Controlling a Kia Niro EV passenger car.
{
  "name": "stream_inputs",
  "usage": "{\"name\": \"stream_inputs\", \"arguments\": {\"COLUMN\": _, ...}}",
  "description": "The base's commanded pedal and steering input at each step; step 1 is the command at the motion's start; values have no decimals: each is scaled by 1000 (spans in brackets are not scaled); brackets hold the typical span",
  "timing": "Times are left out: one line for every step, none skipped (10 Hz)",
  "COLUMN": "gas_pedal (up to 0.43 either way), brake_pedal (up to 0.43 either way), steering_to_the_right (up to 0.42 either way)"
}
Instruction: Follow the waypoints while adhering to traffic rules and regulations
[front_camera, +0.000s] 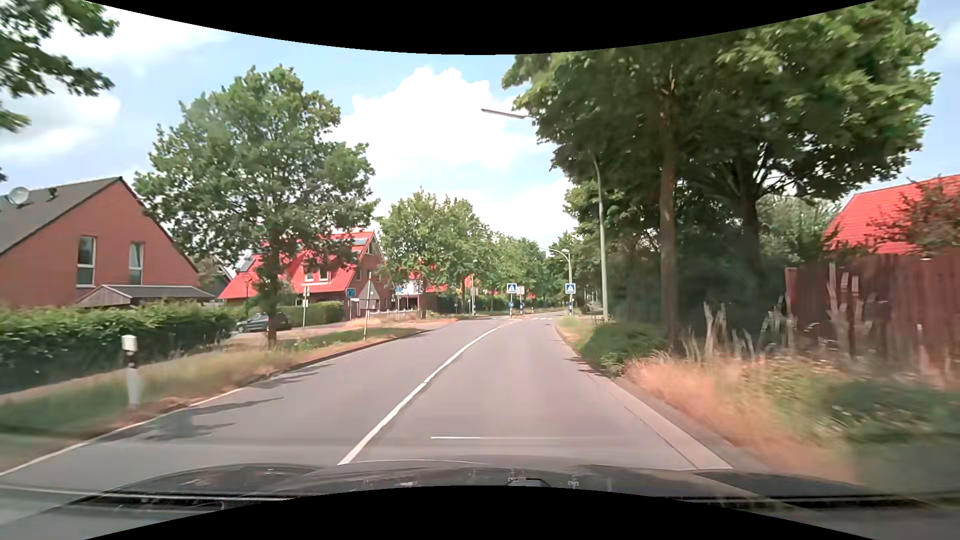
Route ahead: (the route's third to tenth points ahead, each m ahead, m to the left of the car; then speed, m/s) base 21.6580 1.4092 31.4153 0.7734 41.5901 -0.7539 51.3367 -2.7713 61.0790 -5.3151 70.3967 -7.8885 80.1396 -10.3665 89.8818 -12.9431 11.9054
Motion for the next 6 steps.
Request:
{"name": "stream_inputs", "arguments": {"gas_pedal": 150, "brake_pedal": 0, "steering_to_the_right": 20}}
{"name": "stream_inputs", "arguments": {"gas_pedal": 150, "brake_pedal": 0, "steering_to_the_right": 20}}
{"name": "stream_inputs", "arguments": {"gas_pedal": 150, "brake_pedal": 0, "steering_to_the_right": 20}}
{"name": "stream_inputs", "arguments": {"gas_pedal": 150, "brake_pedal": 0, "steering_to_the_right": 20}}
{"name": "stream_inputs", "arguments": {"gas_pedal": 150, "brake_pedal": 0, "steering_to_the_right": 20}}
{"name": "stream_inputs", "arguments": {"gas_pedal": 150, "brake_pedal": 0, "steering_to_the_right": 19}}
